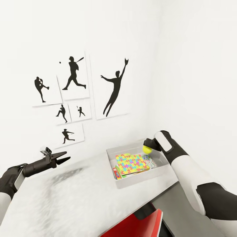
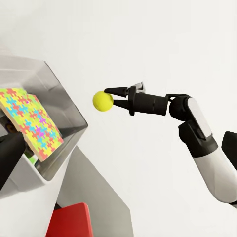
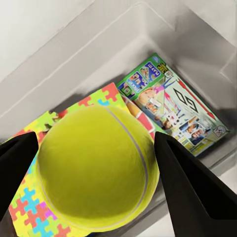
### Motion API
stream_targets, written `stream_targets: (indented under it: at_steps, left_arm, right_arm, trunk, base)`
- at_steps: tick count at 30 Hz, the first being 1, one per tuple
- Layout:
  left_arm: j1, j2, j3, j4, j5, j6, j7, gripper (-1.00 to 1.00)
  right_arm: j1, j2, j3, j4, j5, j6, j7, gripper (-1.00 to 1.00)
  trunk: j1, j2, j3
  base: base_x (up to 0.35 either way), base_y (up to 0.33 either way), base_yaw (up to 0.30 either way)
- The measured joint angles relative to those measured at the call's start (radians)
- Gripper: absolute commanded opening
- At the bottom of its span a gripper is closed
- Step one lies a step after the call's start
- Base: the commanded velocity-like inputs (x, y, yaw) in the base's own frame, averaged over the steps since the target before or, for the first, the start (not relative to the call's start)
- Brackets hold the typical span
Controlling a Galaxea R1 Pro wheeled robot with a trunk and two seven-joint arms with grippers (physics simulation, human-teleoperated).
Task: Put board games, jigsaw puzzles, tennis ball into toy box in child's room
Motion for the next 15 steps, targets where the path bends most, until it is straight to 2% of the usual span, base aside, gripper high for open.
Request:
stream_targets:
  at_steps: [4,6,8,12,15]
  left_arm:
    - [0.000,0.000,0.001,0.000,0.000,0.003,0.000,1.00]
    - [0.000,0.000,0.000,0.000,0.000,0.004,0.000,1.00]
    - [0.000,0.000,-0.001,0.000,0.000,0.005,0.000,1.00]
    - [0.000,-0.001,-0.002,0.000,0.000,0.006,0.000,1.00]
    - [0.000,-0.001,-0.002,0.000,0.000,0.007,0.000,1.00]
  right_arm:
    - [0.000,0.000,0.003,0.000,0.003,-0.005,0.000,-1.00]
    - [0.000,0.000,0.003,0.001,0.019,-0.006,0.000,-1.00]
    - [0.000,0.000,0.002,0.002,0.046,-0.011,0.000,-1.00]
    - [0.000,0.000,-0.001,0.008,0.147,-0.062,0.001,-1.00]
    - [0.000,-0.001,0.000,0.010,0.175,-0.076,0.002,-1.00]
  trunk:
    - [0.000,0.000,-0.006]
    - [0.000,0.000,-0.010]
    - [0.000,0.000,-0.013]
    - [0.000,0.000,-0.019]
    - [0.000,0.000,-0.024]
  base:
    - [0.000,0.000,0.000]
    - [0.000,0.000,0.000]
    - [0.000,0.000,0.000]
    - [0.000,0.000,0.000]
    - [0.000,0.000,0.000]
